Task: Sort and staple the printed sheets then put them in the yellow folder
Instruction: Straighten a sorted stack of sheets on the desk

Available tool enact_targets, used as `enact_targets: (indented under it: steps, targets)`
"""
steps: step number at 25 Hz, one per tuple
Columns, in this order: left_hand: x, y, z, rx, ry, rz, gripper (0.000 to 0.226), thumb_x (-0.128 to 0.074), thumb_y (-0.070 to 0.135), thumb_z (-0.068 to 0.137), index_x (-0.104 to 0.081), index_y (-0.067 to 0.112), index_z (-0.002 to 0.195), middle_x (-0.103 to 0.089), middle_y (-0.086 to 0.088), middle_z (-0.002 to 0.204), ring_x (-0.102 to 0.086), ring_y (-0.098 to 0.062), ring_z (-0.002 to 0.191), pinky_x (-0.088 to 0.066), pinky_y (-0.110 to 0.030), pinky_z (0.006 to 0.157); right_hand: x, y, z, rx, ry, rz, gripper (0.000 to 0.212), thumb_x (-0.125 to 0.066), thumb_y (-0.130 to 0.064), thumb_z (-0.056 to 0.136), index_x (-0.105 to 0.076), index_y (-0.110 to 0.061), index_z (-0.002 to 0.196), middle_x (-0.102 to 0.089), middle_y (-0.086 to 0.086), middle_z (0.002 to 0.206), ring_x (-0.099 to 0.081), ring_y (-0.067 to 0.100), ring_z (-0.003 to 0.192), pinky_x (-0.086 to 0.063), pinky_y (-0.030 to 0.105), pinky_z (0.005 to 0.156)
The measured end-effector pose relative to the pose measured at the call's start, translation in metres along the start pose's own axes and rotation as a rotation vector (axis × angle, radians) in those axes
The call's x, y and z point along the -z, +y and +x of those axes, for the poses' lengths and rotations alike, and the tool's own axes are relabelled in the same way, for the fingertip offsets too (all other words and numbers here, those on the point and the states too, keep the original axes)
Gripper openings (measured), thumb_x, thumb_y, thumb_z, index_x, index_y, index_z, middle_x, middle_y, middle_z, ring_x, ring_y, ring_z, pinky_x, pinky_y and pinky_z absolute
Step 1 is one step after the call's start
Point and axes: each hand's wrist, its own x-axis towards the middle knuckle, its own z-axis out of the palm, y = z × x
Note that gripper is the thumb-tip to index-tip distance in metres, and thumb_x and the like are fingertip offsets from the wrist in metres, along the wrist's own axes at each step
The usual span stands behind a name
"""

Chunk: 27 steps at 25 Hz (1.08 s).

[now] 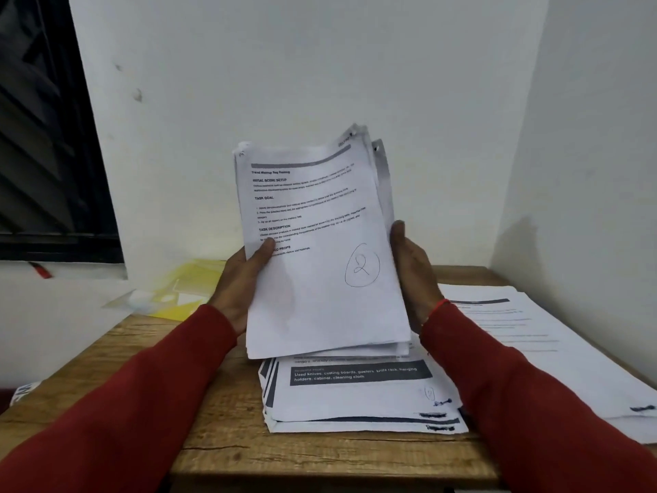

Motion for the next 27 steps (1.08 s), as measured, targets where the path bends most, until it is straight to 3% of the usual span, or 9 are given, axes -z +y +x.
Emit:
enact_targets:
  steps: [2, 5, 10, 12, 15, 17, 19, 22, 27]
  targets:
    - [-0.006, -0.003, -0.003, -0.057, 0.048, 0.056, 0.019, -0.058, 0.025, 0.099, -0.07, 0.016, 0.111, -0.076, -0.002, 0.107, -0.071, -0.021, 0.096, -0.059, -0.03, 0.076, 0.004, 0.0, 0.004, -0.024, -0.005, -0.026, 0.038, -0.057, -0.053, 0.091, -0.068, -0.018, 0.102, -0.074, -0.001, 0.091, -0.07, 0.012, 0.082, -0.056, 0.025, 0.07]
    - [-0.009, -0.004, -0.006, -0.1, 0.054, 0.084, 0.02, -0.06, 0.026, 0.098, -0.069, 0.016, 0.113, -0.076, -0.001, 0.108, -0.073, -0.018, 0.094, -0.059, -0.027, 0.073, 0.009, 0.007, 0.006, 0.047, 0.115, -0.155, 0.038, -0.086, -0.028, 0.072, -0.066, -0.014, 0.101, -0.072, 0.01, 0.099, -0.069, 0.02, 0.086, -0.056, 0.035, 0.078]
    - [-0.009, 0.001, -0.007, -0.132, 0.055, 0.081, 0.013, -0.061, 0.023, 0.097, -0.069, 0.017, 0.104, -0.077, 0.001, 0.095, -0.073, -0.015, 0.083, -0.06, -0.029, 0.072, 0.024, 0.006, 0.019, 0.046, 0.185, -0.108, 0.013, -0.074, -0.016, 0.086, -0.071, -0.006, 0.078, -0.066, 0.005, 0.073, -0.057, 0.016, 0.068, -0.048, 0.03, 0.067]
    - [-0.004, 0.003, -0.004, -0.144, 0.081, 0.062, 0.012, -0.062, 0.021, 0.096, -0.069, 0.016, 0.105, -0.076, -0.002, 0.096, -0.071, -0.018, 0.083, -0.061, -0.031, 0.074, 0.052, 0.007, 0.035, 0.092, 0.35, -0.159, 0.017, -0.071, -0.016, 0.087, -0.07, -0.01, 0.071, -0.059, 0.001, 0.066, -0.05, 0.014, 0.065, -0.046, 0.029, 0.064]
    - [0.002, 0.009, -0.001, -0.152, 0.13, -0.006, 0.018, -0.062, 0.02, 0.096, -0.067, 0.015, 0.113, -0.075, -0.003, 0.104, -0.072, -0.019, 0.088, -0.061, -0.033, 0.076, 0.107, 0.008, 0.047, 0.144, 0.694, -0.557, 0.022, -0.066, -0.019, 0.087, -0.071, 0.003, 0.085, -0.06, 0.014, 0.071, -0.055, 0.024, 0.071, -0.044, 0.033, 0.071]
    - [0.005, 0.014, 0.001, -0.159, 0.136, -0.069, 0.021, -0.061, 0.02, 0.097, -0.067, 0.017, 0.116, -0.074, -0.003, 0.11, -0.072, -0.019, 0.095, -0.061, -0.035, 0.081, 0.124, 0.012, 0.045, 0.16, 0.741, -0.741, 0.021, -0.062, -0.014, 0.089, -0.07, 0.005, 0.091, -0.063, 0.024, 0.078, -0.059, 0.034, 0.077, -0.042, 0.033, 0.074]
    - [0.006, 0.017, 0.001, -0.158, 0.097, -0.108, 0.025, -0.061, 0.021, 0.097, -0.065, 0.017, 0.122, -0.073, -0.003, 0.115, -0.071, -0.02, 0.1, -0.06, -0.036, 0.084, 0.11, 0.012, 0.041, 0.147, 0.627, -0.677, 0.018, -0.064, -0.015, 0.088, -0.073, -0.001, 0.094, -0.064, 0.014, 0.076, -0.058, 0.024, 0.074, -0.044, 0.031, 0.072]
    - [0.002, 0.01, 0.0, -0.129, 0.074, -0.068, 0.028, -0.061, 0.019, 0.097, -0.064, 0.013, 0.124, -0.074, -0.005, 0.112, -0.072, -0.02, 0.095, -0.061, -0.033, 0.08, 0.06, 0.009, 0.031, 0.111, 0.229, -0.367, 0.009, -0.067, -0.01, 0.089, -0.074, -0.01, 0.095, -0.068, -0.004, 0.072, -0.058, 0.004, 0.064, -0.048, 0.018, 0.061]
    - [0.003, -0.007, 0.006, -0.025, 0.096, -0.052, 0.02, -0.061, 0.019, 0.097, -0.068, 0.017, 0.115, -0.074, -0.007, 0.114, -0.071, -0.024, 0.098, -0.059, -0.033, 0.079, 0.01, 0.006, 0.005, -0.023, -0.04, -0.069, 0.012, -0.062, -0.014, 0.096, -0.073, -0.009, 0.093, -0.073, 0.001, 0.077, -0.064, 0.014, 0.067, -0.052, 0.026, 0.062]
